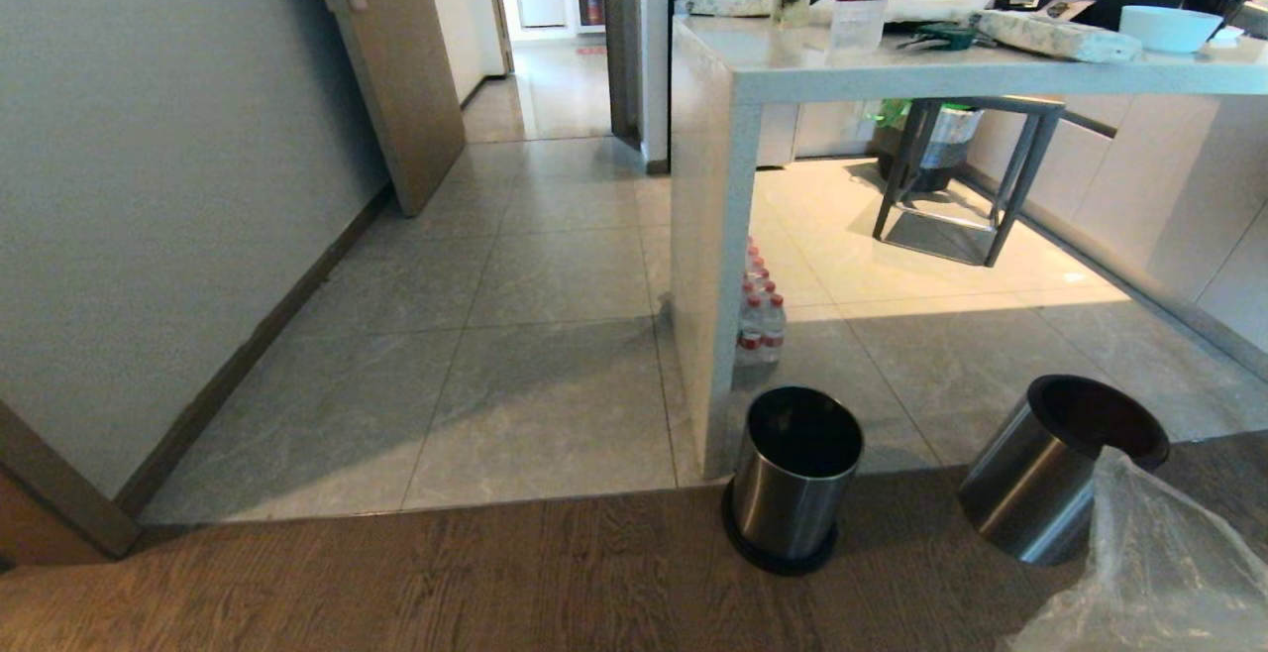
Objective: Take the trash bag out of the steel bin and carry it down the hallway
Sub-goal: Put the trash bag at the door
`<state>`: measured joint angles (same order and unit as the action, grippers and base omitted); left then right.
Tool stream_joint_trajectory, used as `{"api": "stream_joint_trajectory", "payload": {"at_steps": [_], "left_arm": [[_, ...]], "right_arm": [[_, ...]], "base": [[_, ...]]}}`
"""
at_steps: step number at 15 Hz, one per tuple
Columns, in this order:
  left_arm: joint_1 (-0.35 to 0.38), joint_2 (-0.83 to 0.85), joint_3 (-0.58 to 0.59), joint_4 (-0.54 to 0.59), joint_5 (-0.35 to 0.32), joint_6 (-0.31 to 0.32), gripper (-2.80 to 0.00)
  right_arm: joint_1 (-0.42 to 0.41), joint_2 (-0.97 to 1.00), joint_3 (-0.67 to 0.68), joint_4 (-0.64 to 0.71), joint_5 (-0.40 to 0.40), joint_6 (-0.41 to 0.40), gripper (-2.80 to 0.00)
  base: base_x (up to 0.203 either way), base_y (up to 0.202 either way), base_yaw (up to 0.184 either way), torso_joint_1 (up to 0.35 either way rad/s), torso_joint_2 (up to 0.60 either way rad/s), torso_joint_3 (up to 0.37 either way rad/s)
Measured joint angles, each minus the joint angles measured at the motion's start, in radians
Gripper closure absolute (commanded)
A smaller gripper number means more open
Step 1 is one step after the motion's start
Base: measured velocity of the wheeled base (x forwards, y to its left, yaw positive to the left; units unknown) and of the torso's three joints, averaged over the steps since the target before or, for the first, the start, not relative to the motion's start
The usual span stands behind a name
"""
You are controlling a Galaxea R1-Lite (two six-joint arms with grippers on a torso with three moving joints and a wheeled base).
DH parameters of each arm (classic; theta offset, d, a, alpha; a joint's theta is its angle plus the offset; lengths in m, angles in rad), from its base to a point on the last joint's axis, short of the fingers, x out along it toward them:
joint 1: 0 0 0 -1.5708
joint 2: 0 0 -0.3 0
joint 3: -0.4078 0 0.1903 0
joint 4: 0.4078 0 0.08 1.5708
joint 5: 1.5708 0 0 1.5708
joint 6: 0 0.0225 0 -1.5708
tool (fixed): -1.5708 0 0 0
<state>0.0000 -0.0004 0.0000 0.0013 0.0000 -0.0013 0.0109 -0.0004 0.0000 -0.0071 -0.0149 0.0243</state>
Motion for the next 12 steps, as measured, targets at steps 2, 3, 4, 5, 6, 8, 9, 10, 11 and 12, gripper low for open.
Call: {"api": "stream_joint_trajectory", "payload": {"at_steps": [2, 3, 4, 5, 6, 8, 9, 10, 11, 12], "left_arm": [[0.0, 0.0, 0.0, 0.0, 0.0, 0.0, 0.0], [0.0, 0.0, 0.0, 0.0, 0.0, 0.0, 0.0], [0.0, 0.0, 0.0, 0.0, 0.0, 0.0, 0.0], [0.0, 0.0, 0.0, 0.0, 0.0, 0.0, 0.0], [0.0, 0.0, 0.0, 0.0, 0.0, 0.0, 0.0], [0.0, 0.0, 0.0, 0.0, 0.0, 0.0, 0.0], [0.0, 0.0, 0.0, 0.0, 0.0, 0.0, 0.0], [0.0, 0.0, 0.0, 0.0, 0.0, 0.0, 0.0], [0.0, 0.0, 0.0, 0.0, 0.0, 0.0, 0.0], [0.0, 0.0, 0.0, 0.0, 0.0, 0.0, 0.0]], "right_arm": [[0.0, 0.0, 0.0, 0.0, 0.0, 0.0, 0.0], [0.0, 0.0, 0.0, 0.0, 0.0, 0.0, 0.0], [0.0, 0.0, 0.0, 0.0, 0.0, 0.0, 0.0], [0.0, 0.0, 0.0, 0.0, 0.0, 0.0, 0.0], [0.0, 0.0, 0.0, 0.0, -0.001, 0.0, 0.0], [0.0, 0.0, 0.0, 0.0, 0.0, 0.0, 0.0], [0.0, 0.0, 0.0, 0.0, 0.0, 0.0, 0.0], [0.0, 0.0, 0.0, 0.0, 0.0, 0.0, 0.0], [0.0, 0.0, 0.0, 0.0, -0.001, 0.0, 0.0], [0.0, 0.0, 0.0, 0.0, 0.0, 0.0, 0.0]], "base": [[0.0, 0.195, -0.001, 0.004, 0.0, 0.004], [0.0, 0.191, 0.001, 0.002, 0.0, 0.002], [0.0, 0.194, -0.002, 0.0, 0.0, 0.002], [0.0, 0.192, 0.003, 0.004, 0.0, 0.003], [0.0, 0.193, -0.001, -0.002, 0.0, -0.001], [0.0, 0.192, 0.001, 0.003, 0.0, 0.002], [0.0, 0.194, 0.004, 0.002, 0.0, 0.001], [0.0, 0.191, 0.002, 0.004, 0.0, 0.001], [0.0, 0.183, 0.005, 0.003, 0.0, 0.006], [0.0, 0.192, 0.003, -0.002, 0.01, 0.002]]}}
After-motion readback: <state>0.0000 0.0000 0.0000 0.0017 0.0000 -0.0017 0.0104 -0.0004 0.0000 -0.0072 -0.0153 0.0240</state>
